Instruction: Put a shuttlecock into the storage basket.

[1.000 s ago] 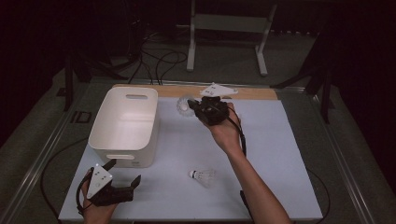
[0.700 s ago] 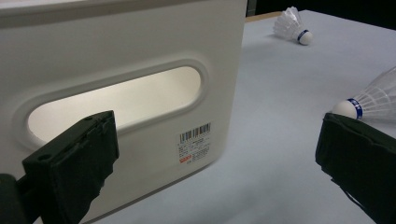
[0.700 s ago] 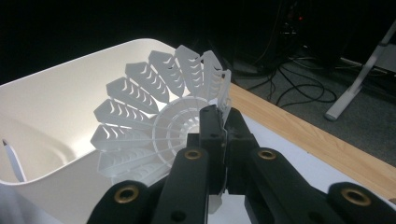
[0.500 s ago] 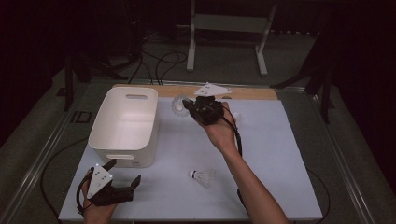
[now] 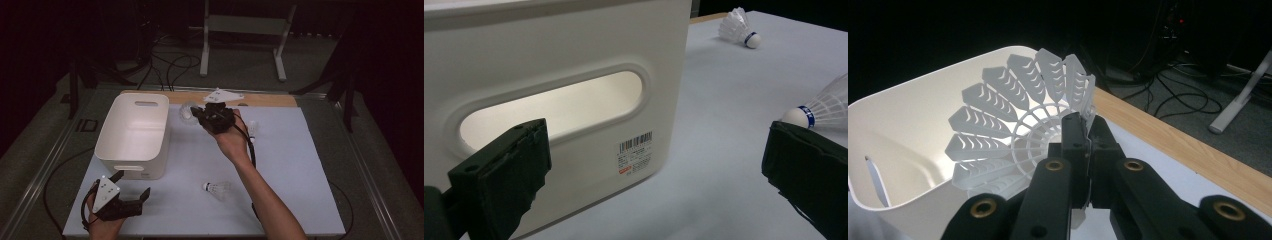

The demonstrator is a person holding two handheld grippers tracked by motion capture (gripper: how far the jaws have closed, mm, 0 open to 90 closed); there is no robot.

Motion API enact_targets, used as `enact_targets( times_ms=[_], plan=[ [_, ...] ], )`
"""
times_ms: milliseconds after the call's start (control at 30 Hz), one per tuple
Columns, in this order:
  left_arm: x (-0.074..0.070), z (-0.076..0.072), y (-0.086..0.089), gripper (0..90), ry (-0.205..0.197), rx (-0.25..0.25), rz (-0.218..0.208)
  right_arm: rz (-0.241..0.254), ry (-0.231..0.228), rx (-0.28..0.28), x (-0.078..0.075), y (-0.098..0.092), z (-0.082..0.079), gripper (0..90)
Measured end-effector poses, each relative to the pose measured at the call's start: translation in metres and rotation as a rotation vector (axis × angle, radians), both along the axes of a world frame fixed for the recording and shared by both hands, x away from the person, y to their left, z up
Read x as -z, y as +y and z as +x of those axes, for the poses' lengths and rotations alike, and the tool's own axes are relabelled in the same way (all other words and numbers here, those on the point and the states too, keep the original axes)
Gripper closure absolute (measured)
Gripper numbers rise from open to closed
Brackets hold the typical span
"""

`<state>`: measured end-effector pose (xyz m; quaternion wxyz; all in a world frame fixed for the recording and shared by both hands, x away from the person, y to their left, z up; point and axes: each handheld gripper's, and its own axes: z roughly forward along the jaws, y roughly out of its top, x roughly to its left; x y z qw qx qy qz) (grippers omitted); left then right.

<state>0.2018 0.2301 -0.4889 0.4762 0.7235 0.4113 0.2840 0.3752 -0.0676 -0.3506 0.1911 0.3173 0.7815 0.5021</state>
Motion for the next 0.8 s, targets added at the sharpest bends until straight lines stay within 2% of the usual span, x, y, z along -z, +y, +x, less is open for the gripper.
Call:
enact_targets(
  times_ms=[800],
  plan=[
    [0.0, 0.0, 0.0, 0.0, 0.0, 0.0, 0.005, 0.028, 0.017, -0.026, 0.007, 0.011, 0.003, 88.4]
  ],
)
